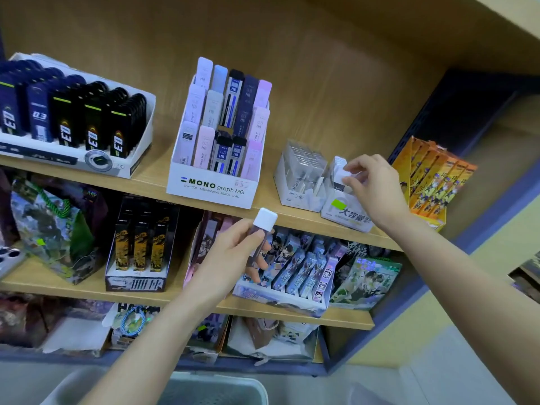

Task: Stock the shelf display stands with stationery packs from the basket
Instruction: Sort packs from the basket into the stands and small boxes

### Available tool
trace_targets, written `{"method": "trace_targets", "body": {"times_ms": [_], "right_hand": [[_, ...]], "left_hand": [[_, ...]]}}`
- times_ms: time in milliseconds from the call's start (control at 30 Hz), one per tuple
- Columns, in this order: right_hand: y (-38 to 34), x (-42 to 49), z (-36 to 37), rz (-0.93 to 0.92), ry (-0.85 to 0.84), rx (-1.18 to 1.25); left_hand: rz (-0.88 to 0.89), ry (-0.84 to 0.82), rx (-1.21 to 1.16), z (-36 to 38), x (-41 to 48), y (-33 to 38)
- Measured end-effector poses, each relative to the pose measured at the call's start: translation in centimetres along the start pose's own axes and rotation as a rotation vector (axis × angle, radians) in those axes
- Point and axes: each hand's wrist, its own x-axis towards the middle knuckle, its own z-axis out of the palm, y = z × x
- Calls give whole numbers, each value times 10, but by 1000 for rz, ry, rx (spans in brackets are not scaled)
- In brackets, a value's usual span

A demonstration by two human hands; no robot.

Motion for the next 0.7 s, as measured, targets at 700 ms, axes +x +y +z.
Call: {"method": "trace_targets", "body": {"times_ms": [700], "right_hand": [[-77, -126, 2, 78, -409, 744]], "left_hand": [[228, 71, 288, 11, -24, -20]]}}
